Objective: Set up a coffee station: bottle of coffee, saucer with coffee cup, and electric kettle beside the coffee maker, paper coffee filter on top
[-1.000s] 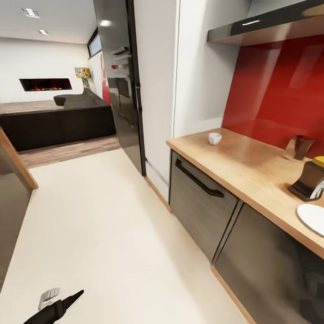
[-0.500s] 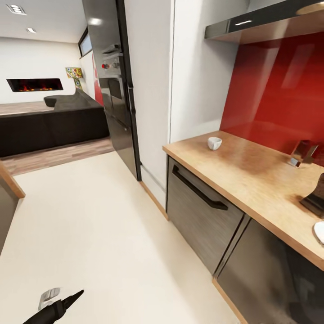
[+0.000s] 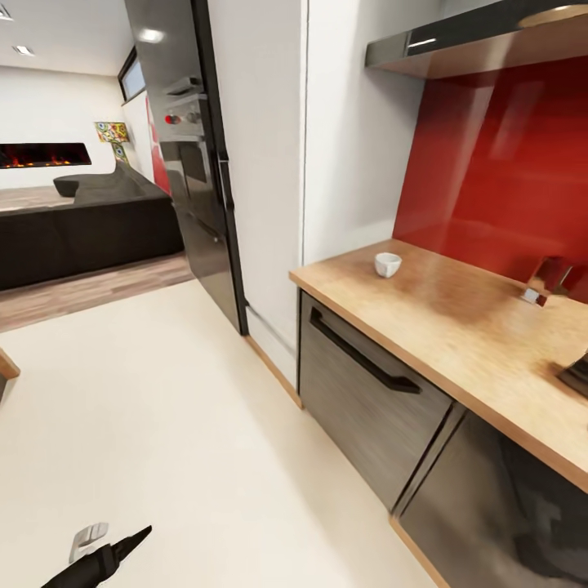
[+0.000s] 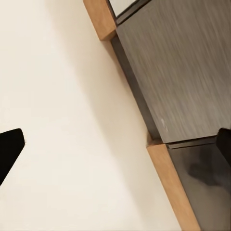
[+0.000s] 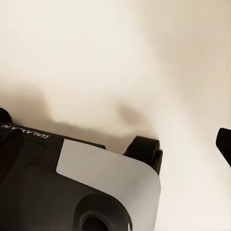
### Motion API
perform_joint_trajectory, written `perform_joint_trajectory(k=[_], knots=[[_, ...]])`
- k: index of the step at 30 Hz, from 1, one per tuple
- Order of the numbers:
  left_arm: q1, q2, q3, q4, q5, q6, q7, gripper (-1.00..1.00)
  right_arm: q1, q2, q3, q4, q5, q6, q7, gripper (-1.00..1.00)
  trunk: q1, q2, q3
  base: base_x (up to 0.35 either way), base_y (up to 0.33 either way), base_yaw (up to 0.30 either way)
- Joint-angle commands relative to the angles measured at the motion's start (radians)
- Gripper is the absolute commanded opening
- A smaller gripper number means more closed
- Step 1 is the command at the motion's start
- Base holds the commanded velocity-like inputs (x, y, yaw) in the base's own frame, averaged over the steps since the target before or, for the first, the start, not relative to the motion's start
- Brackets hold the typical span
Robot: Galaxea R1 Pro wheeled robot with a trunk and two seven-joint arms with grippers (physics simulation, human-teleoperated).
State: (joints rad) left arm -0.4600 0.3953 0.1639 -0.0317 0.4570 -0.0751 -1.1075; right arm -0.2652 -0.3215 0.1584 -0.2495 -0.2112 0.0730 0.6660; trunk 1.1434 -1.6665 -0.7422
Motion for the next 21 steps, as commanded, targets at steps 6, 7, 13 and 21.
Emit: perform_joint_trajectory(k=[6,7,13,21], knots=[[-0.001,0.000,0.008,0.001,-0.009,-0.007,0.000,1.00,-0.001,0.007,0.008,-0.007,-0.015,0.015,0.023,1.00,0.000,0.000,-0.001,0.203,0.178,-0.002],[-0.001,0.000,0.008,0.001,-0.009,-0.007,0.000,1.00,-0.003,0.022,0.008,-0.017,-0.015,0.013,0.023,1.00,0.000,0.000,-0.001,0.027,0.021,0.000],[-0.001,-0.001,0.007,0.001,-0.009,-0.006,0.001,1.00,-0.011,0.111,0.009,-0.302,-0.013,0.048,0.024,1.00,0.000,0.000,-0.001,0.010,0.007,0.000],[-0.001,-0.001,0.007,0.001,-0.009,-0.006,0.001,1.00,-0.015,0.156,0.010,-0.762,-0.013,0.329,0.021,1.00,0.000,0.000,-0.001,0.001,0.001,0.000]])
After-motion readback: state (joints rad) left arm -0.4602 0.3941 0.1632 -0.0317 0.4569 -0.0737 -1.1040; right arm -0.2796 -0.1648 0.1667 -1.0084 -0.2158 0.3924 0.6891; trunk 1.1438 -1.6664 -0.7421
